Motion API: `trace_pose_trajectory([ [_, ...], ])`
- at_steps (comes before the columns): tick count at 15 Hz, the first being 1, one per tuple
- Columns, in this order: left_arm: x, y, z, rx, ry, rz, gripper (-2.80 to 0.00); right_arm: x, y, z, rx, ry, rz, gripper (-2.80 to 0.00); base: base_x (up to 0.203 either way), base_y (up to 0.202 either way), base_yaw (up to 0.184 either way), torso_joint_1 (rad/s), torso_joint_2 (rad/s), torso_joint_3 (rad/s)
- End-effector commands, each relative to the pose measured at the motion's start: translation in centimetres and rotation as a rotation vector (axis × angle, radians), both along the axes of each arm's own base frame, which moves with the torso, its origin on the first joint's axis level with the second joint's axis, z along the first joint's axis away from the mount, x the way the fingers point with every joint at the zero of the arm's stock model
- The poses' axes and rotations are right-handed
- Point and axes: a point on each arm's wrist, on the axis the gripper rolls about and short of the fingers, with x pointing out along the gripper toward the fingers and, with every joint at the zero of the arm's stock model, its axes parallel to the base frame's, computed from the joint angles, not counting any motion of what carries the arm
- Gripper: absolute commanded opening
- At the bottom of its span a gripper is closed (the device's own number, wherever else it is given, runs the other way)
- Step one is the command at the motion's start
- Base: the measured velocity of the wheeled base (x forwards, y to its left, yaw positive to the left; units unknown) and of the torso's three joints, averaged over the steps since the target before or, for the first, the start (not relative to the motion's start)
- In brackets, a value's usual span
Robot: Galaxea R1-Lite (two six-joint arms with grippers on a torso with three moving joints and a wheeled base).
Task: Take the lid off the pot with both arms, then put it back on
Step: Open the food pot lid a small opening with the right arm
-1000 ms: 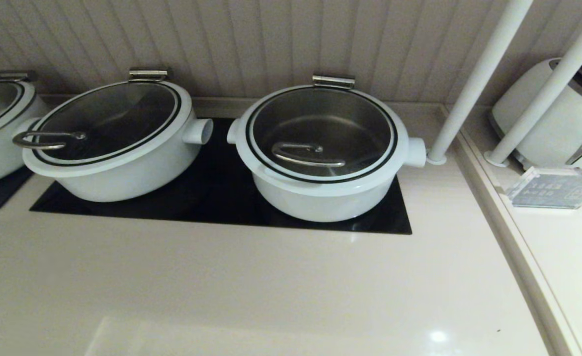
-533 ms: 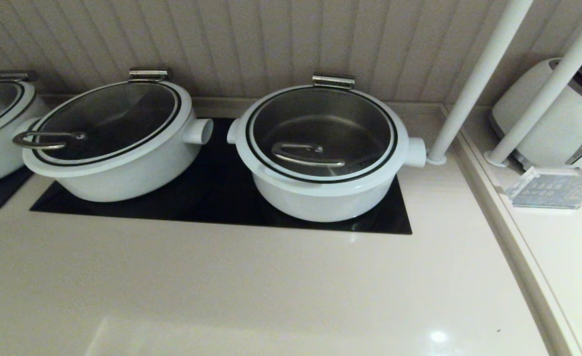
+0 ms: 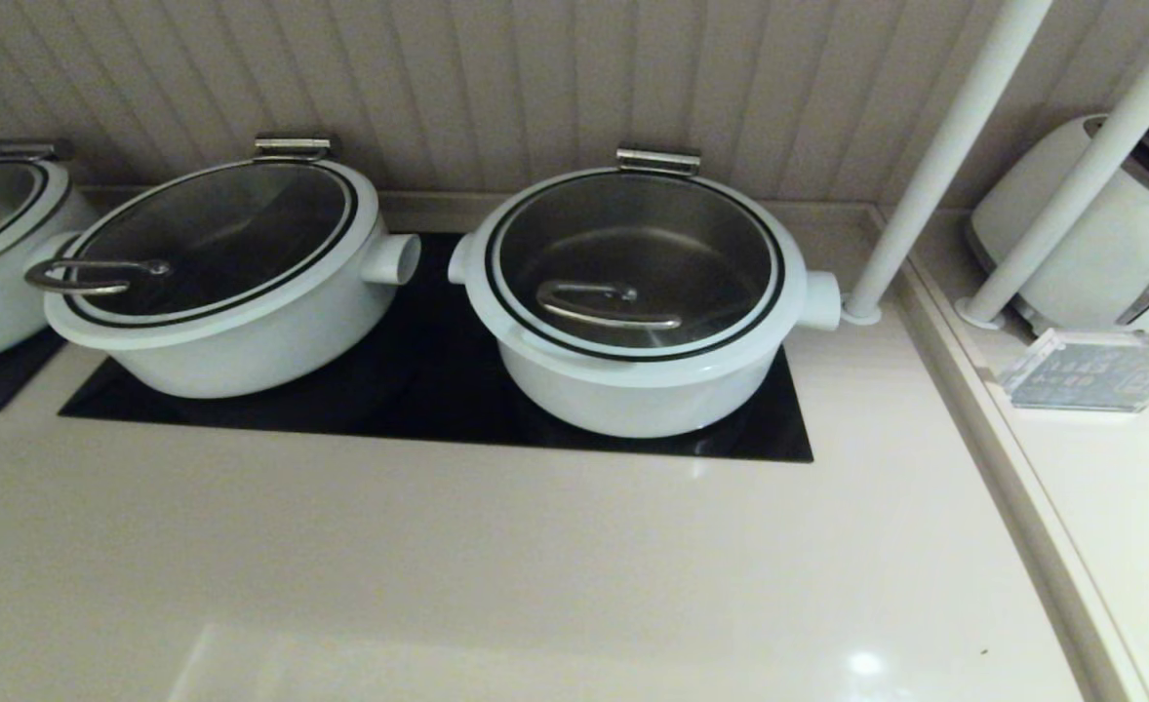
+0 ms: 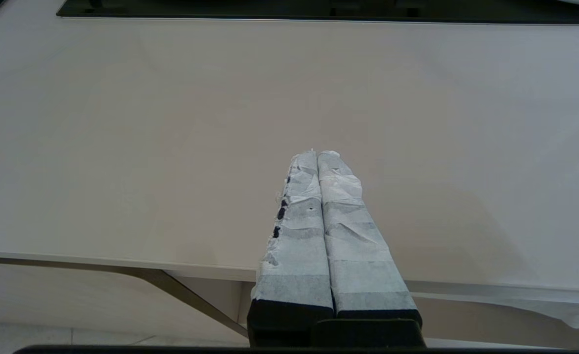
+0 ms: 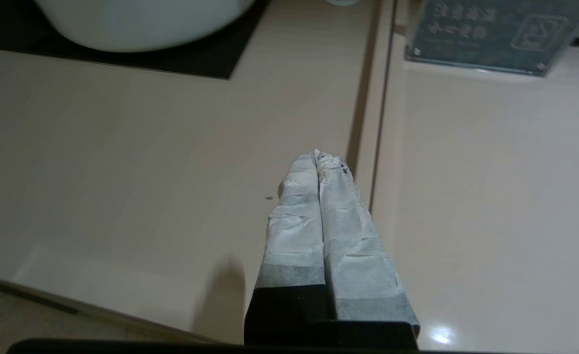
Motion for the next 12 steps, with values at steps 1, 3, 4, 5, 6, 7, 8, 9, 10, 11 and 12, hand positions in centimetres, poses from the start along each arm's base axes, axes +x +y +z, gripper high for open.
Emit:
trace_pose_trajectory([
  [1, 0.0, 0.0, 0.0, 0.001, -0.001, 0.000, -2.80, 0.5, 0.1, 1.2, -0.001, 0.028, 0.044, -2.80, 0.000, 0.000, 0.000, 0.000, 0.00, 0.000],
  [3, 0.0, 0.0, 0.0, 0.001, -0.001, 0.000, -2.80, 0.9, 0.3, 2.6, -0.002, 0.046, 0.115, -2.80, 0.000, 0.000, 0.000, 0.000, 0.00, 0.000],
  [4, 0.0, 0.0, 0.0, 0.001, -0.001, 0.000, -2.80, 1.2, 0.3, 3.4, -0.002, 0.053, 0.155, -2.80, 0.000, 0.000, 0.000, 0.000, 0.00, 0.000],
  [5, 0.0, 0.0, 0.0, 0.001, -0.001, 0.000, -2.80, 1.5, 0.4, 4.2, -0.002, 0.060, 0.194, -2.80, 0.000, 0.000, 0.000, 0.000, 0.00, 0.000],
  [6, 0.0, 0.0, 0.0, 0.001, -0.001, 0.000, -2.80, 1.9, 0.5, 4.9, -0.001, 0.069, 0.232, -2.80, 0.000, 0.000, 0.000, 0.000, 0.00, 0.000],
  [7, 0.0, 0.0, 0.0, 0.001, -0.001, 0.000, -2.80, 2.4, 0.6, 5.5, 0.000, 0.074, 0.262, -2.80, 0.000, 0.000, 0.000, 0.000, 0.00, 0.000],
  [8, 0.0, 0.0, 0.0, 0.001, -0.001, 0.000, -2.80, 3.1, 0.6, 6.1, -0.001, 0.069, 0.290, -2.80, 0.000, 0.000, 0.000, 0.000, 0.00, 0.000],
  [9, 0.0, 0.0, 0.0, 0.001, -0.001, 0.000, -2.80, 3.9, 0.7, 6.9, -0.002, 0.065, 0.317, -2.80, 0.000, 0.000, 0.000, 0.000, 0.00, 0.000],
  [10, 0.0, 0.0, 0.0, 0.001, -0.001, 0.000, -2.80, 4.7, 0.8, 7.5, -0.002, 0.065, 0.344, -2.80, 0.000, 0.000, 0.000, 0.000, 0.00, 0.000],
  [11, 0.0, 0.0, 0.0, 0.001, -0.001, 0.000, -2.80, 5.5, 0.8, 8.3, -0.001, 0.069, 0.380, -2.80, 0.000, 0.000, 0.000, 0.000, 0.00, 0.000],
  [12, 0.0, 0.0, 0.0, 0.001, -0.001, 0.000, -2.80, 6.3, 0.9, 8.9, 0.001, 0.077, 0.423, -2.80, 0.000, 0.000, 0.000, 0.000, 0.00, 0.000],
])
